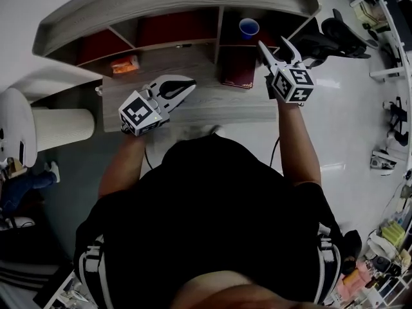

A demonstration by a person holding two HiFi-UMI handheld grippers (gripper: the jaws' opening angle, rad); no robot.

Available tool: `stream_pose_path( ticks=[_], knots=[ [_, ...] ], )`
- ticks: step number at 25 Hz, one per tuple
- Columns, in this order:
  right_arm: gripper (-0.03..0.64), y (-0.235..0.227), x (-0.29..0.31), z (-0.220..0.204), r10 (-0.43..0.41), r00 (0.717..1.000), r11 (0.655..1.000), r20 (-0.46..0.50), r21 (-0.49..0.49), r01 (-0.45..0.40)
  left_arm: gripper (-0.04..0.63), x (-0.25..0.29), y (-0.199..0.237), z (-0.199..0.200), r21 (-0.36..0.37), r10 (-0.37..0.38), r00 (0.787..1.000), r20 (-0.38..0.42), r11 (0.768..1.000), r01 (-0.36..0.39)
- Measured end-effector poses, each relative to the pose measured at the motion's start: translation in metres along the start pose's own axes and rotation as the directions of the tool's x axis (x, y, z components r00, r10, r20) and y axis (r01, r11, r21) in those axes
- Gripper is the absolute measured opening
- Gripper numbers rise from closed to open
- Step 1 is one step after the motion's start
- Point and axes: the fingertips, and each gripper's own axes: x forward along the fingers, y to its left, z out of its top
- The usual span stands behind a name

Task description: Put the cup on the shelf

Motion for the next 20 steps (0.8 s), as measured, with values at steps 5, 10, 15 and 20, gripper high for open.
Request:
stream_pose_path(
  ticks=[5, 10, 15, 20],
  knots=[
    [0.202, 0.025, -0.019, 0.02, 0.011, 1.0, 1.0, 0.024, 0.011, -0.011, 0.017, -0.013, 0.015, 0.005, -0.014, 0.045, 0.999, 0.013, 0.999, -0.045],
    [0.16, 0.041, -0.036, 0.04, 0.0, 0.997, 1.0, 0.082, -0.001, 0.0, 0.017, -0.032, 0.029, 0.017, -0.035, 0.059, 0.994, 0.092, 0.998, -0.056],
    [0.121, 0.061, -0.054, 0.053, -0.003, 0.995, 1.0, 0.1, -0.02, 0.005, 0.017, -0.049, 0.028, 0.019, -0.038, 0.047, 0.994, 0.098, 0.998, -0.043],
    [0.074, 0.092, -0.065, 0.054, 0.003, 0.995, 0.999, 0.1, -0.038, 0.001, 0.017, -0.072, 0.027, 0.016, -0.035, 0.03, 0.994, 0.104, 0.999, -0.026]
  ],
)
